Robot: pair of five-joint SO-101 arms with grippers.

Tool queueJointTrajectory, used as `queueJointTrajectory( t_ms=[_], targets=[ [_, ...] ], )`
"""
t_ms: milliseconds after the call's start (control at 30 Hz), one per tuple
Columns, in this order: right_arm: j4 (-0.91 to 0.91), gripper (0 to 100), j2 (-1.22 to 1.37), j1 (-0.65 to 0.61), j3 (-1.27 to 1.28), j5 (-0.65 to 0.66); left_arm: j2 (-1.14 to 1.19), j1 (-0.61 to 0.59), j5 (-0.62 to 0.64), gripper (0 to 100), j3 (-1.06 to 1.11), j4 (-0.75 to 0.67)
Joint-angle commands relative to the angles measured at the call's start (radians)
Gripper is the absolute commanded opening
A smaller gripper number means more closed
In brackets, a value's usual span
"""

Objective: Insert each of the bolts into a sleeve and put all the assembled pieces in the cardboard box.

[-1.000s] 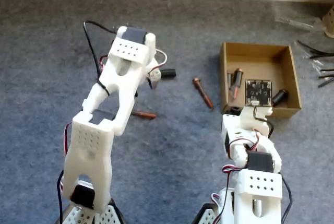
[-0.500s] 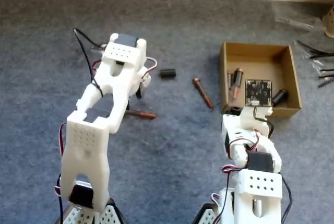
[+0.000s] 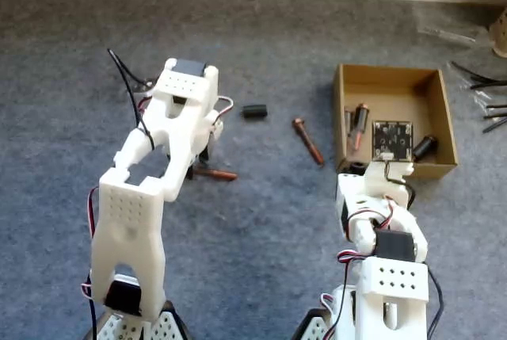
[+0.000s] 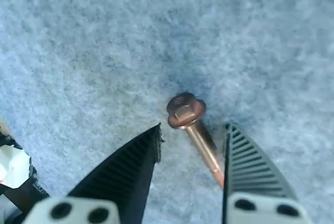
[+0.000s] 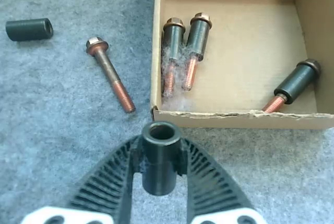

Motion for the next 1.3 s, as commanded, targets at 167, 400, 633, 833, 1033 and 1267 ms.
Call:
queueJointTrajectory(
  t_ms=[167,400,633,833,1033,1267],
  targets=[
    [-0.024,0.4,-0.016,0.002,-0.007,0.017,-0.058,-0.021,0.132,19,0.002,0.014],
    [-0.024,0.4,-0.016,0.002,-0.007,0.017,-0.056,-0.081,0.143,19,0.081,-0.006],
    [-0.024,0.4,-0.016,0.002,-0.007,0.017,-0.056,-0.073,0.143,19,0.156,-0.083],
    [-0.024,0.4,-0.016,0.002,-0.007,0.017,-0.056,-0.039,0.143,13,0.153,-0.084],
    [-0.024,0.4,-0.016,0.002,-0.007,0.017,-0.039,0.002,0.143,12,0.157,-0.121],
    [-0.024,0.4,-0.016,0.002,-0.007,0.017,0.07,0.033,0.138,13,0.137,-0.183]
  ],
)
